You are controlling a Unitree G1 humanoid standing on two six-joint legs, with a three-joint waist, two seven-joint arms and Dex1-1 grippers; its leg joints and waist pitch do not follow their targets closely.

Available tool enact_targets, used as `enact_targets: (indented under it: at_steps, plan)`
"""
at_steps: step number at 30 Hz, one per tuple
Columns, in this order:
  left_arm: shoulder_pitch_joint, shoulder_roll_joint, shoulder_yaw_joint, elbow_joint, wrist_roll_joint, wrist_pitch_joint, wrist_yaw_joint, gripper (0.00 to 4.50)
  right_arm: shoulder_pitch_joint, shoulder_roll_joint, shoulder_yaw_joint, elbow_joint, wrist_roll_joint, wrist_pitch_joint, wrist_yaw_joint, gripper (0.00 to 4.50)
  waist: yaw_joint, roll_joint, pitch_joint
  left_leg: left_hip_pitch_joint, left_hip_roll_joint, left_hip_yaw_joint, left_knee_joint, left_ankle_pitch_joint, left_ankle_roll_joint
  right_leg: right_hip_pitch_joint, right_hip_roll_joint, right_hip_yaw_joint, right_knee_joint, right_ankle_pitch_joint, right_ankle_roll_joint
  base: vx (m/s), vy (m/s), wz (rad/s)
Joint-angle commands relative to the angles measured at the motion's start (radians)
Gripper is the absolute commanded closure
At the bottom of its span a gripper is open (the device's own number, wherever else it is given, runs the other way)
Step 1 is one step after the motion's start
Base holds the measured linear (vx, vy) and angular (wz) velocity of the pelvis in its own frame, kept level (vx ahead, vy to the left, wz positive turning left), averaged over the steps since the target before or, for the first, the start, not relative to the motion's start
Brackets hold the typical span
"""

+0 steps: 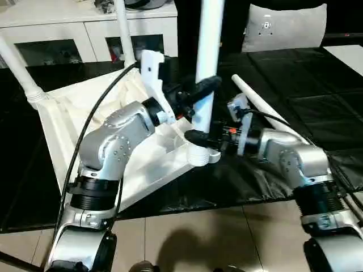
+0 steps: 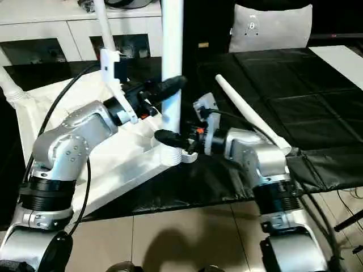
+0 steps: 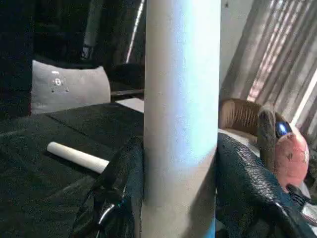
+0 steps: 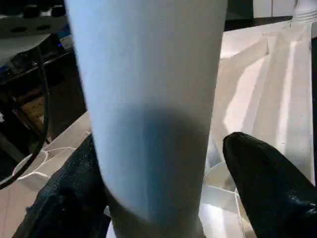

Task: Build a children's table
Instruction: Pick table leg

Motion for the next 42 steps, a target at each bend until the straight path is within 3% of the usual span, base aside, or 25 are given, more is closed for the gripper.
enact_targets:
  at_steps: [1, 19, 20, 22, 28, 42]
  plan:
    - [0.003, 0.005, -0.014, -0.031, 0.016, -0.015, -0.015, 2.71, -0.002, 0.002, 0.011, 0.004, -0.013, 0.005, -0.009, 0.87, 0.003, -0.021, -0.078, 0.005, 0.027, -0.004, -0.065, -0.105, 0.04, 0.067, -0.058, 0.04, -0.072, -0.269, -0.165, 0.0, 0.0, 0.0]
    - [-0.002, 0.012, -0.033, -0.02, 0.042, -0.043, -0.031, 2.71, 0.019, 0.003, 0.035, -0.012, -0.009, 0.036, 0.006, 2.44, 0.003, -0.018, -0.079, 0.005, 0.027, -0.005, -0.064, -0.11, 0.039, 0.066, -0.057, 0.039, -0.074, -0.277, -0.16, 0.0, 0.0, 0.0]
    - [-0.003, 0.014, -0.032, -0.018, 0.045, -0.045, -0.033, 2.71, 0.015, 0.009, 0.029, -0.005, -0.006, 0.039, -0.004, 2.44, 0.003, -0.016, -0.079, 0.005, 0.028, -0.006, -0.065, -0.113, 0.038, 0.066, -0.057, 0.039, -0.074, -0.279, -0.16, 0.0, 0.0, 0.0]
    - [-0.003, 0.015, -0.032, -0.018, 0.046, -0.046, -0.034, 2.71, 0.011, 0.014, 0.02, 0.001, -0.001, 0.046, -0.014, 1.84, 0.002, -0.017, -0.078, 0.005, 0.027, -0.006, -0.065, -0.117, 0.036, 0.066, -0.057, 0.038, -0.074, -0.283, -0.159, 0.0, 0.0, 0.0]
    - [-0.004, 0.018, -0.032, -0.014, 0.059, -0.051, -0.044, 2.71, 0.011, 0.005, 0.025, 0.003, -0.012, 0.038, -0.018, 1.41, 0.003, -0.014, -0.08, 0.005, 0.027, -0.006, -0.065, -0.114, 0.032, 0.067, -0.057, 0.039, -0.073, -0.264, -0.163, 0.0, 0.0, 0.0]
    - [0.001, 0.028, -0.037, -0.014, 0.067, -0.053, -0.056, 2.71, 0.024, 0.003, 0.021, -0.015, 0.0, 0.027, -0.006, 1.41, 0.003, -0.014, -0.079, 0.006, 0.028, -0.007, -0.065, -0.123, 0.032, 0.067, -0.058, 0.038, -0.074, -0.277, -0.164, 0.0, 0.0, 0.0]
